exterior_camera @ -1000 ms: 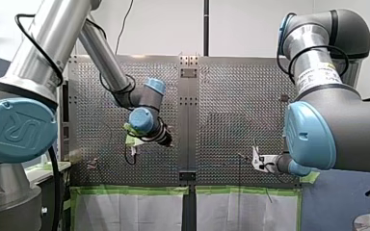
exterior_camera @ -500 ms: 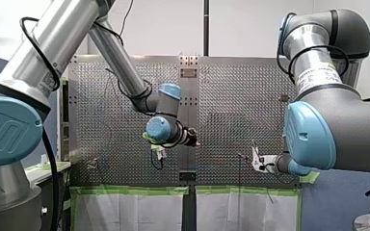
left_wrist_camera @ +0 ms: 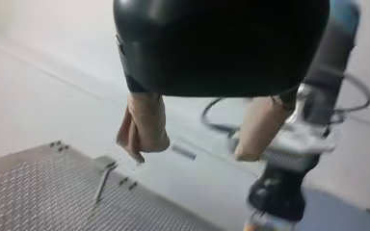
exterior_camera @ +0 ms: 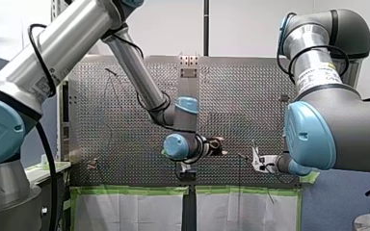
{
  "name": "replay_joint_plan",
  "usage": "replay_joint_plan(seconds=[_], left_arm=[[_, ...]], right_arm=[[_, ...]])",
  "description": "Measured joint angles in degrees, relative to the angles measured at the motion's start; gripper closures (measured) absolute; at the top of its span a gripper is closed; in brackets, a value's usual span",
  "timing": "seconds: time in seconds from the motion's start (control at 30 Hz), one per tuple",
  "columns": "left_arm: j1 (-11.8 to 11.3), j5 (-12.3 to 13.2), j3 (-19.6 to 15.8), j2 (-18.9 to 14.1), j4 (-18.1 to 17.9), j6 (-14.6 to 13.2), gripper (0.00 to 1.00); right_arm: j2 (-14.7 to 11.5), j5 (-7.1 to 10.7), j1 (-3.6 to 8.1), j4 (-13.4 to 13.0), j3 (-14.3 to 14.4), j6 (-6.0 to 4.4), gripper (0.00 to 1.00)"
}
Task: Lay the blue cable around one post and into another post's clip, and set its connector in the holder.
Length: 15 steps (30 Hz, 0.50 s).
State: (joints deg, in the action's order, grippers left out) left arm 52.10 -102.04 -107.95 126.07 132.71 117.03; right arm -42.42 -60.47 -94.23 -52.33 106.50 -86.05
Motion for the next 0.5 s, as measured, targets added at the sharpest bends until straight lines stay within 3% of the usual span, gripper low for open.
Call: replay_joint_plan(seconds=[0.37, 0.5], left_arm=[[6.6, 1.1, 3.8, 6.7, -6.7, 2.1, 0.00], [7.0, 1.2, 4.3, 8.9, -8.9, 2.2, 0.00]], right_arm=[[0.0, -0.88, 0.04, 0.8, 0.0, 0.94, 1.00], [0.0, -0.95, 0.05, 1.2, 0.0, 1.63, 1.00]])
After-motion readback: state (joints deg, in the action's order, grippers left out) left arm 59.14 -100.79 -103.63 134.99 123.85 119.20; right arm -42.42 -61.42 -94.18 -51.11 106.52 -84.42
